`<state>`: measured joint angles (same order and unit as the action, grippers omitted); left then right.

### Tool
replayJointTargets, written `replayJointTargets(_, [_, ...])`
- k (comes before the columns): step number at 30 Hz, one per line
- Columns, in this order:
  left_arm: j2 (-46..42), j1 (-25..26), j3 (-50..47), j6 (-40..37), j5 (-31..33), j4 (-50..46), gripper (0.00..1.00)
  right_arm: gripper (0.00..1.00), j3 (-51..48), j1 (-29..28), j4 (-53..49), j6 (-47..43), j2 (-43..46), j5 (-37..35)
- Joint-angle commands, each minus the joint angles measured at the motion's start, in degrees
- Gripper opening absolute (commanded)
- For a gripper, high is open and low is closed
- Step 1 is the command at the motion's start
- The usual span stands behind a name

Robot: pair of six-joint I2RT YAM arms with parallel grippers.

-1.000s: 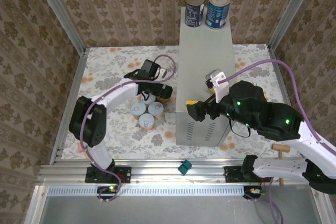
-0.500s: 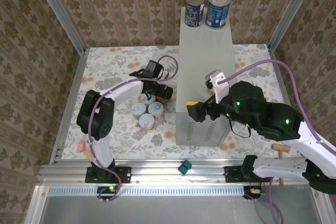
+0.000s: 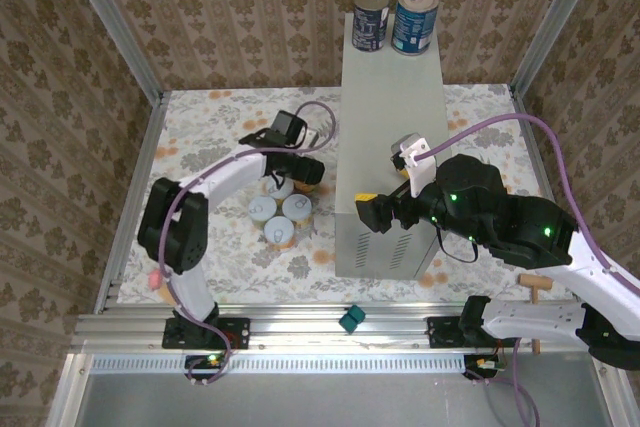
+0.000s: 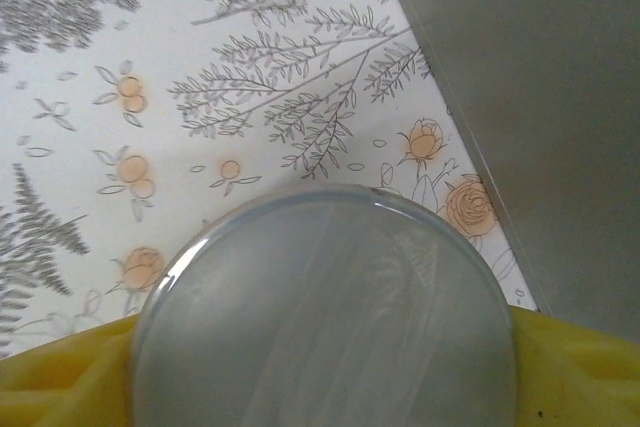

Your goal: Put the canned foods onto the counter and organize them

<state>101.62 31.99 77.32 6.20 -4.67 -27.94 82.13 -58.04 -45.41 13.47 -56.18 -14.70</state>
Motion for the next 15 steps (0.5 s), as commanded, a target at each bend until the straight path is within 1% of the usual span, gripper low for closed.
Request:
replayJointTargets(1, [-8.69, -1.46, 1.26, -1.61, -0.14, -0.45, 0.71, 1.00, 0.40, -0.32, 0.47, -0.31, 0.63, 0.71])
replayJointTargets(3, [-11.52, -2.04, 1.55, -2.03, -0.96, -1.69, 0.69, 1.00, 0.40, -0.32, 0.62, -0.76, 0.46, 1.02])
replayJointTargets(10, [-22.51, -4.62, 6.27, -3.11, -6.25, -10.93, 0.69, 1.00, -0.28, -0.32, 2.35, -3.74, 0.99, 1.84])
replayJointTargets(13, [-27.02, -5.45, 9.39, -2.68, -11.57, -14.72, 0.68, 1.00, -2.06, -0.34, 4.58, -6.97, 1.97, 2.72])
replayJointTargets(14, [-28.23, -7.31, 10.74, -2.68, -13.80, -16.27, 0.68, 1.00, -2.83, -0.32, 5.65, -8.09, 2.56, 3.29])
replayJointTargets(15, [-29.20, -7.59, 12.13, -2.68, -15.74, -17.70, 0.68, 1.00, -3.55, -0.32, 6.61, -8.87, 3.09, 3.57])
